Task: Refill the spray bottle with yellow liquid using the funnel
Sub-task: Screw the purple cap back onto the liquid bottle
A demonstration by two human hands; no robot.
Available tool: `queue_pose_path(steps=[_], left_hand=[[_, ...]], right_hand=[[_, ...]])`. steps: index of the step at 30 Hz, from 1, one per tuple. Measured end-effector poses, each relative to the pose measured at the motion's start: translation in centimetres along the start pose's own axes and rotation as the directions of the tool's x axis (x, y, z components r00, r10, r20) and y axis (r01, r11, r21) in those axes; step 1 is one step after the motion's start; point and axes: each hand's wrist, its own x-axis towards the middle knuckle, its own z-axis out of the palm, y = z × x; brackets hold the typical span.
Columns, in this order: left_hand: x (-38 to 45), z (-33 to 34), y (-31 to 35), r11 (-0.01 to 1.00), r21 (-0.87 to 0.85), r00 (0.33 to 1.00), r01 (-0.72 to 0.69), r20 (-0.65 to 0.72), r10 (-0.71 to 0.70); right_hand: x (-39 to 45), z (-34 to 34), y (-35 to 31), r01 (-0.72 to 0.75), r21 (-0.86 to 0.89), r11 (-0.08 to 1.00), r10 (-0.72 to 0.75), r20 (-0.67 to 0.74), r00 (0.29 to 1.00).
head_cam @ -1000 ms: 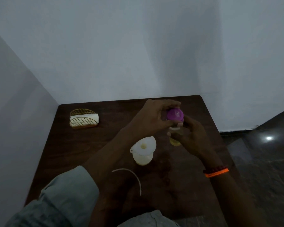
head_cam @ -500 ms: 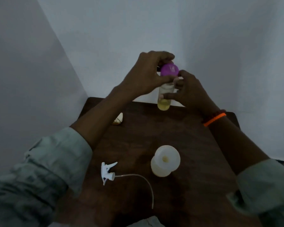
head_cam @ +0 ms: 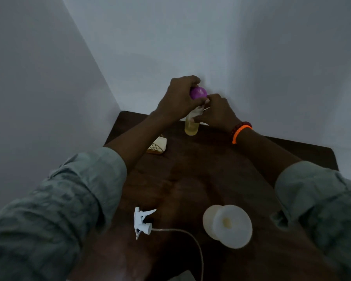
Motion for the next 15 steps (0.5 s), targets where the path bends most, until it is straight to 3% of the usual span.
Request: queue_pose_path(steps=[8,15], left_hand=[[1.2,3.0,-3.3,1.0,0.012,1.0,0.015,0.023,-0.015],[1.3,4.0,-4.9,0.999,0.018,1.0,0.031,0.0,-0.031]], right_hand=[[2.8,3.3,3.0,-0.085,0.037,0.996,0.086,-0.028,0.996],[3.7,4.2,4.1,-0.069,-0.057,0.996,0.067,-0.025,0.997]])
